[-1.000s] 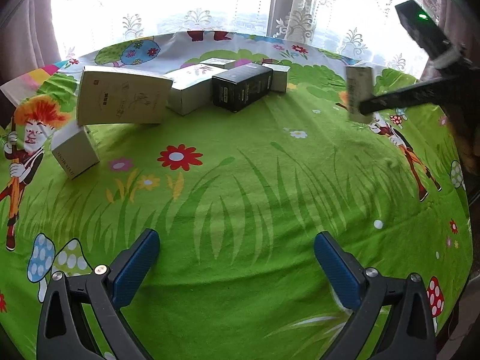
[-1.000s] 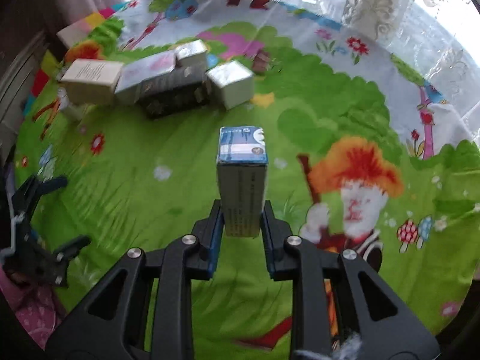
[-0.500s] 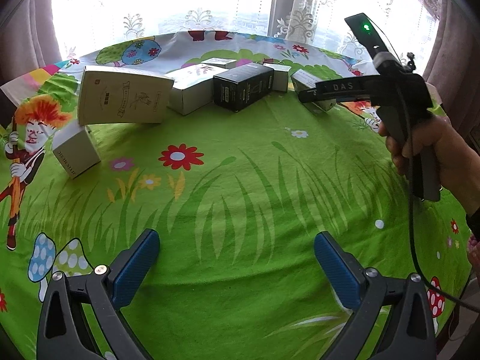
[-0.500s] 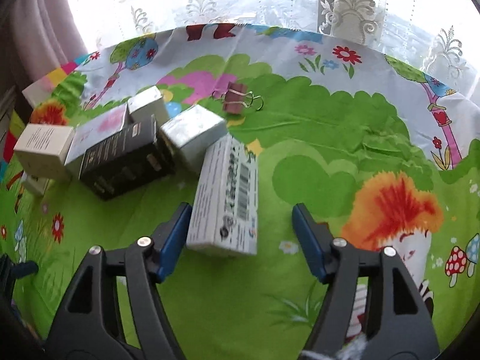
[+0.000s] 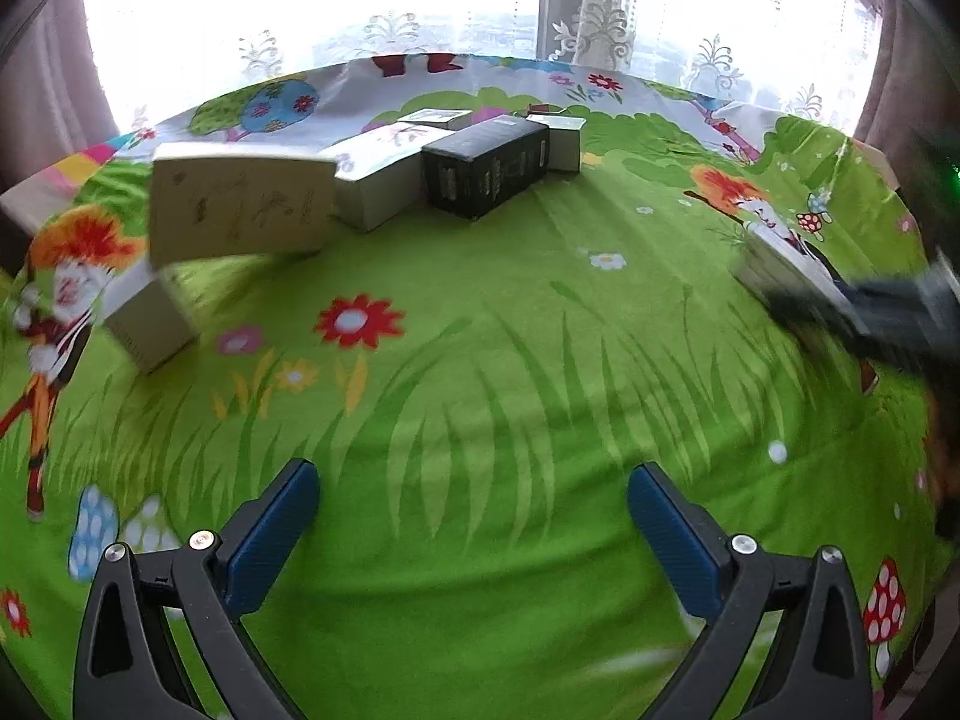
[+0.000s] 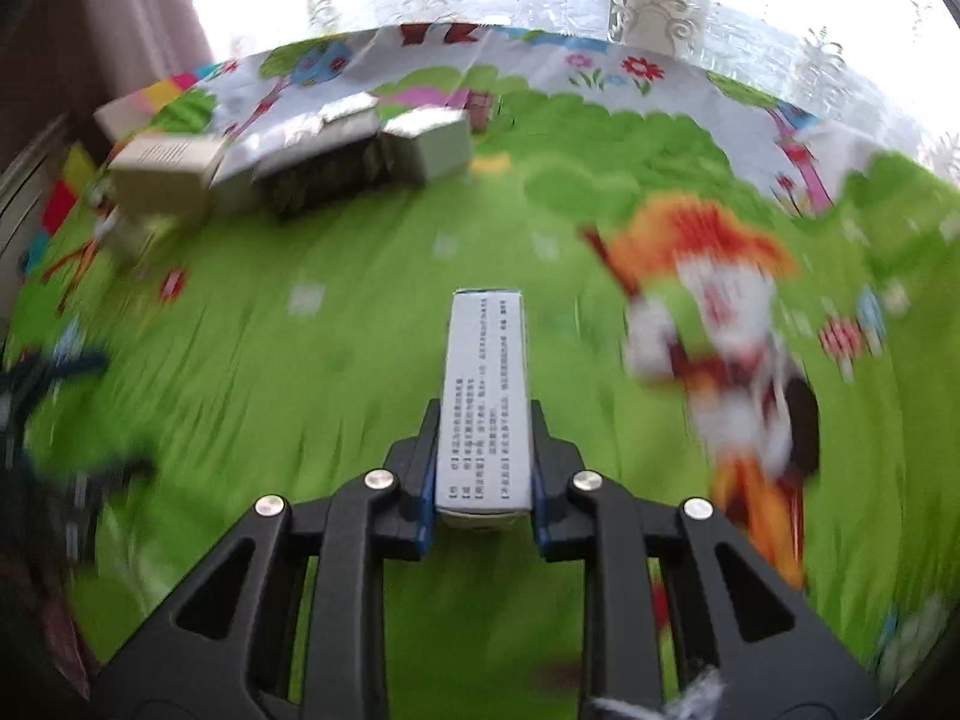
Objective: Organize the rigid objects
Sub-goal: 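Grasp a tall white box with the right tool while the left tool grasps the black instruction box, then lift the tall white box and black box and carry both over the bin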
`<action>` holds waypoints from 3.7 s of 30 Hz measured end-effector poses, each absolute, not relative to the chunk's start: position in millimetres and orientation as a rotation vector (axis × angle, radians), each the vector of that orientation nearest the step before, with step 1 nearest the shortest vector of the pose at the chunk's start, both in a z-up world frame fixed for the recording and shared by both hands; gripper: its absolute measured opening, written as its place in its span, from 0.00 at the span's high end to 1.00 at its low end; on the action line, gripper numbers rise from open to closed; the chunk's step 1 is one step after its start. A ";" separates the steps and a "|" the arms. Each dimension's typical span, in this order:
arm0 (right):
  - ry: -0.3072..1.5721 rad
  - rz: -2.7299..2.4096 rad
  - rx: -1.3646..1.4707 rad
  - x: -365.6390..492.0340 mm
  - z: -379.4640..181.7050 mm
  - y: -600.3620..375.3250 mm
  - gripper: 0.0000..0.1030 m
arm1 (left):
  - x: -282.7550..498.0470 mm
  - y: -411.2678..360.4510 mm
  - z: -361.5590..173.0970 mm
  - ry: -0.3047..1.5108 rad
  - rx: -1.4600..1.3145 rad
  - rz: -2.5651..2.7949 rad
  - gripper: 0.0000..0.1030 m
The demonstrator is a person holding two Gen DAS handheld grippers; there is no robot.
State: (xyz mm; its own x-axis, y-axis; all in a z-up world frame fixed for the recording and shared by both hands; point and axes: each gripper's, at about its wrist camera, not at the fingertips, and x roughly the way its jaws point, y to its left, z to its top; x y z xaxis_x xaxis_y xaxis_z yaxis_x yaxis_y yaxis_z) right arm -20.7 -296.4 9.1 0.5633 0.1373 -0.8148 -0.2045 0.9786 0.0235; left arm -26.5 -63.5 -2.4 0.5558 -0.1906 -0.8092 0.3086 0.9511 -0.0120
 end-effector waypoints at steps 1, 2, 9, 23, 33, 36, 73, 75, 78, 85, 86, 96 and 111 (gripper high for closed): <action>0.936 0.196 -0.096 -32.7 8.1 -295.7 0.73 | -14.2 -67.4 -2.3 0.938 0.142 -0.302 0.00; 0.923 0.189 -0.109 -41.6 7.5 -294.8 0.73 | -2.4 -71.0 -2.1 0.943 0.142 -0.300 0.00; 0.893 0.161 -0.083 -50.0 5.6 -295.8 0.70 | 103.8 -105.7 -4.0 0.978 0.153 -0.314 0.00; 0.893 0.174 -0.064 -50.4 4.9 -298.7 0.70 | 85.2 -121.4 3.9 0.871 0.194 -0.365 0.61; 0.894 0.176 -0.068 -49.4 5.1 -299.8 0.70 | 7.0 -98.8 4.3 0.905 0.209 -0.325 0.13; 0.894 0.177 -0.070 -48.8 5.2 -300.4 0.70 | 15.3 -94.7 0.5 0.923 0.144 -0.326 0.11; 0.894 0.177 -0.067 -49.4 5.3 -300.5 0.72 | 3.5 -115.9 4.5 0.873 0.191 -0.364 0.61; 0.894 0.176 -0.070 -49.3 5.5 -300.8 0.72 | 1.6 -117.8 4.5 0.870 0.206 -0.355 0.61; 0.898 0.154 -0.046 -58.9 6.5 -299.8 0.72 | -8.4 -115.2 4.9 0.876 0.191 -0.336 0.61; 0.868 0.154 -0.060 -124.6 6.5 -287.0 0.73 | -70.9 -97.8 6.5 0.868 0.155 -0.338 0.61; 0.870 0.153 -0.057 -131.3 7.1 -286.3 0.73 | -75.7 -97.1 6.4 0.867 0.151 -0.338 0.61; 0.817 0.133 0.035 -142.8 29.8 -293.5 0.73 | -98.2 -111.4 37.7 0.856 0.085 -0.419 0.62; -0.144 -0.042 -0.015 -284.2 176.0 -266.3 0.73 | -224.4 -114.0 184.9 0.021 0.103 -0.345 0.61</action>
